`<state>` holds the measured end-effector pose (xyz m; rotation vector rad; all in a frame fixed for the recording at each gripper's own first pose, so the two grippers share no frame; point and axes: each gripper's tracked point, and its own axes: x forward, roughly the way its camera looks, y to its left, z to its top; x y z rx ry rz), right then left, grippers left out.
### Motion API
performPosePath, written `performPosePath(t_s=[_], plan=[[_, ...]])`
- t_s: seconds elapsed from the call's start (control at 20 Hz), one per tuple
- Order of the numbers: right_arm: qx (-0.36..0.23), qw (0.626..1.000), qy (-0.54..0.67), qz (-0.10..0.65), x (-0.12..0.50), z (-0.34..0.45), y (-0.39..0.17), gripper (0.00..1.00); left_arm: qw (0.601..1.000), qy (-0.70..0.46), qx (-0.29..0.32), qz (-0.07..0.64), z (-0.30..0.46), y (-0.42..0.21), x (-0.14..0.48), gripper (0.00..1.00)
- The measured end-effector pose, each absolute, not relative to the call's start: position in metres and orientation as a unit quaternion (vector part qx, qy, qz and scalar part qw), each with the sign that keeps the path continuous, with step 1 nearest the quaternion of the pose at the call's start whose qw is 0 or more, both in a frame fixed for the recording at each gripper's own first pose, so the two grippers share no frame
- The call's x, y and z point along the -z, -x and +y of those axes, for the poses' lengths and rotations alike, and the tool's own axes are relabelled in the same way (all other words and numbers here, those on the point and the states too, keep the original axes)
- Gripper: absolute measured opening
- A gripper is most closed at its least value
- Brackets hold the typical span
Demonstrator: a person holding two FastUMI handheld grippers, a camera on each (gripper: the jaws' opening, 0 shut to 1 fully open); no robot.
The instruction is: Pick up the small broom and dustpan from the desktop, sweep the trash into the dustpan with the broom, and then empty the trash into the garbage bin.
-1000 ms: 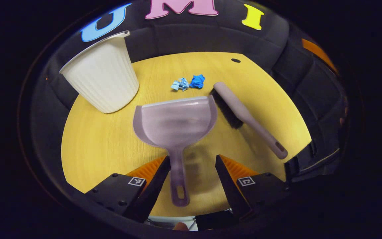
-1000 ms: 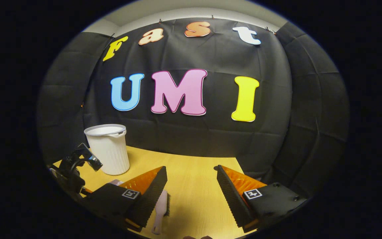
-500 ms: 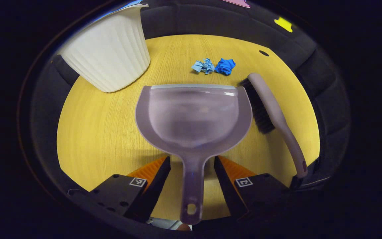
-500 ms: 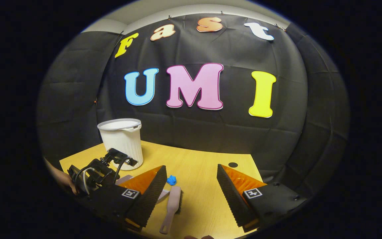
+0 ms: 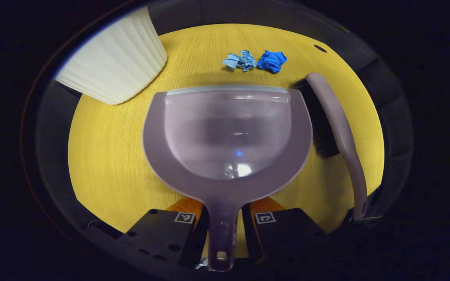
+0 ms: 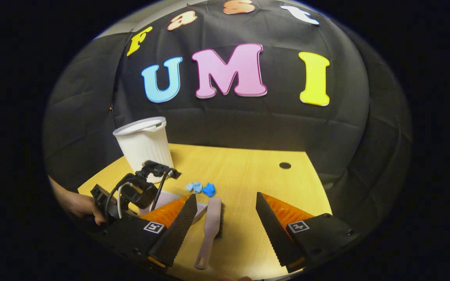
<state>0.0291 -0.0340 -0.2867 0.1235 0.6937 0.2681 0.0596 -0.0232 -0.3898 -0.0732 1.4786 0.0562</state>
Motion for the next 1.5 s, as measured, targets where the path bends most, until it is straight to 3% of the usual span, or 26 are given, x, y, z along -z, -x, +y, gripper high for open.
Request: performPosePath(t_s=[0.05,0.25,0.3,0.5,1.0,1.05,1.15,1.2,1.25,1.3,1.35,1.5], plan=[[-0.132,0.919,-0.068,0.365,0.299,-0.030,-0.025,0.98,0.739,0.038,-0.026,0.672,-0.024,-0.061,0.392,0.31],[-0.117,0.877,-0.073,0.460,0.339,-0.022,-0.004,0.93,0.743,0.050,-0.011,0.668,-0.024,-0.058,0.394,0.29],[-0.119,0.863,-0.070,0.486,0.348,-0.017,0.003,0.96,0.745,0.057,-0.005,0.665,-0.024,-0.056,0.394,0.29],[-0.129,0.780,-0.032,0.611,0.404,-0.006,0.042,0.96,0.751,0.082,0.014,0.655,-0.026,-0.049,0.394,0.29],[-0.047,0.693,0.028,0.718,0.422,-0.026,0.066,0.96,0.759,0.108,0.083,0.637,-0.028,-0.038,0.391,0.29],[-0.040,0.691,0.019,0.722,0.419,-0.022,0.065,0.79,0.758,0.105,0.088,0.638,-0.027,-0.038,0.391,0.29],[-0.031,0.697,0.024,0.716,0.429,-0.021,0.061,0.58,0.755,0.100,0.097,0.641,-0.026,-0.038,0.392,0.29],[-0.028,0.702,0.026,0.711,0.429,-0.022,0.056,0.55,0.755,0.098,0.101,0.641,-0.025,-0.038,0.392,0.29],[-0.029,0.700,0.023,0.713,0.429,-0.021,0.055,0.60,0.753,0.096,0.103,0.642,-0.024,-0.039,0.391,0.29],[-0.028,0.695,0.015,0.718,0.430,-0.019,0.056,0.57,0.752,0.094,0.106,0.644,-0.023,-0.038,0.391,0.29],[-0.027,0.695,0.008,0.719,0.432,-0.017,0.055,0.42,0.751,0.093,0.110,0.644,-0.022,-0.038,0.390,0.29],[-0.038,0.690,0.008,0.723,0.432,-0.017,0.046,0.31,0.748,0.082,0.116,0.648,-0.016,-0.038,0.390,0.29]])
